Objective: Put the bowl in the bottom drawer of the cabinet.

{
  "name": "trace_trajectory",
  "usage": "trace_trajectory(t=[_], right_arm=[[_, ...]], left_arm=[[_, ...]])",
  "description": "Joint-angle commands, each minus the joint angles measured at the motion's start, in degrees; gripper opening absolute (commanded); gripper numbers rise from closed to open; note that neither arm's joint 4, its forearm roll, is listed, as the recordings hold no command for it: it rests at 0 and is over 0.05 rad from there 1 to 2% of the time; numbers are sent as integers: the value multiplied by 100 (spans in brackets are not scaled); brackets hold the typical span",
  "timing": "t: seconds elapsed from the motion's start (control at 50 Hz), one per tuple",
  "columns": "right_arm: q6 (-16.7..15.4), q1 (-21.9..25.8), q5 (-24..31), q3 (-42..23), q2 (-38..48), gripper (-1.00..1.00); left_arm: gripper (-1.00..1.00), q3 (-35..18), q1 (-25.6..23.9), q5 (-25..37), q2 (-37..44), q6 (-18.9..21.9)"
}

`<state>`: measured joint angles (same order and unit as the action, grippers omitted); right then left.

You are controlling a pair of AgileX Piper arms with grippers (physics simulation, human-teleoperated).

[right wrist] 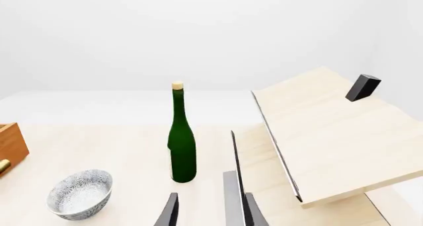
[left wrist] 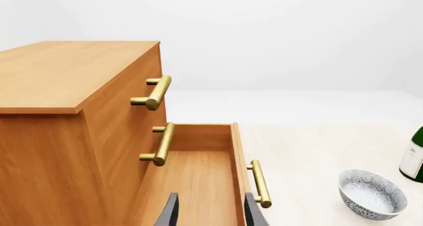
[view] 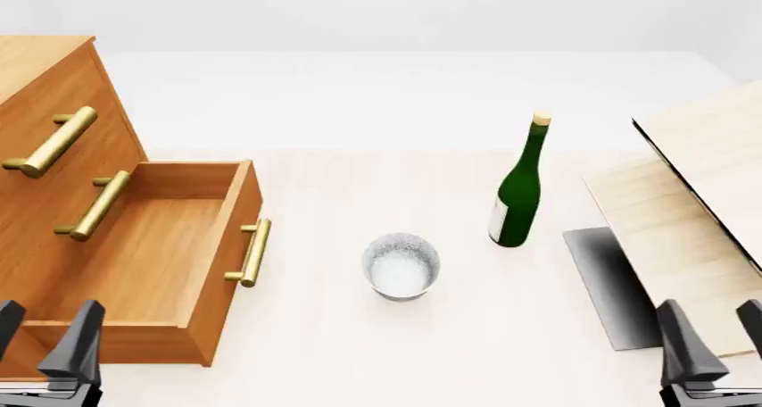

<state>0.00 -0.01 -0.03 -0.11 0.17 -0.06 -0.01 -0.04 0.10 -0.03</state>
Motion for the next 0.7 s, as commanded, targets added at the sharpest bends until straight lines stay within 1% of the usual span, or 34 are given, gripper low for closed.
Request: trace_trajectory(t=[0.02,0.3,0.32,0.36,0.38,0.42,0.46,0.48,0.5,0.54,0.56,0.6,0.64,0.68,0.7], right_arm=[[0,-3,-5,-18,28,100],[-2,-3,-34,-16,54,100],[-3,-3,-56,-13,74,100],[-1,-4,-62,-12,79,100],[-1,-4,-62,-12,79,100],[-1,-4,-60,-11,76,100],[-1,-4,-59,-10,74,100],[-2,-5,-58,-10,73,100],[-1,-5,-59,-9,73,100],[-2,-5,-63,-9,77,100],[-2,-5,-67,-8,80,100],[-2,-5,-74,-8,87,100],[-2,-5,-80,-8,94,100],[-2,-6,-84,-8,97,100],[-2,-5,-85,-8,99,100]], left_arm=[[100,-9,2,-11,19,-27],[100,-7,-4,-31,37,-19],[100,-61,-394,-49,-7,-205],[100,-156,-668,-98,-7,-321],[100,-181,-756,-88,-7,-289],[100,-223,-825,-93,-8,-176],[100,-274,-777,-49,-7,-192],[100,-274,-832,-24,-7,-166],[100,-305,-1001,-36,-8,-65],[100,-415,-983,7,-8,-189],[100,-503,-1083,26,-9,-251],[100,-621,-1275,77,-9,-197],[100,-727,-1431,174,-9,-271],[100,-797,-1594,296,-8,-194],[100,-805,-1629,298,-8,-243]])
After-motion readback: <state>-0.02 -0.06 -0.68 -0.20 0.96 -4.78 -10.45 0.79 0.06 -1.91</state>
